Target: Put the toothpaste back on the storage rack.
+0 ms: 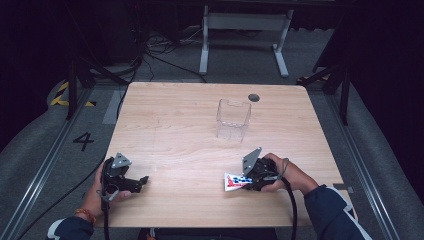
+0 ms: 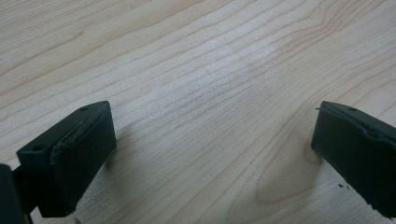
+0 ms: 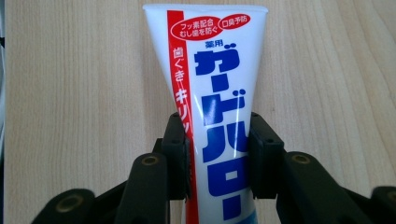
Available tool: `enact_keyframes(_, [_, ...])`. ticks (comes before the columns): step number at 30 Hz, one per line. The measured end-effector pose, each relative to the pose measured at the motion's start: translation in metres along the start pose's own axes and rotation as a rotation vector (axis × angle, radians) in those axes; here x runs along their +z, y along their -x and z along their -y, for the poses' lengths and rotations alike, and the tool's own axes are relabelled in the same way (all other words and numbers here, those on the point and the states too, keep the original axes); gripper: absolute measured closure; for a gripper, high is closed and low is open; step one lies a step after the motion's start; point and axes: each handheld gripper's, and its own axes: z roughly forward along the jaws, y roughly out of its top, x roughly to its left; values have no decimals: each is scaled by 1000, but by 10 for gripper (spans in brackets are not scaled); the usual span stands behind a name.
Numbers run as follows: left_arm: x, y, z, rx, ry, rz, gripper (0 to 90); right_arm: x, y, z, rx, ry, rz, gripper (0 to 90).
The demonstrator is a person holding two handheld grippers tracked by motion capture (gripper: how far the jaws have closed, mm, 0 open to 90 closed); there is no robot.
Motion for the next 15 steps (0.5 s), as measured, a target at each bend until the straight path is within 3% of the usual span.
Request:
enact_keyframes(7, [0,0,0,1,0,-1,3,-12,4,13,65,107,29,673])
enact_keyframes(15, [0,0,0,2,0,-1,3,-24,7,23,133,190,68,679])
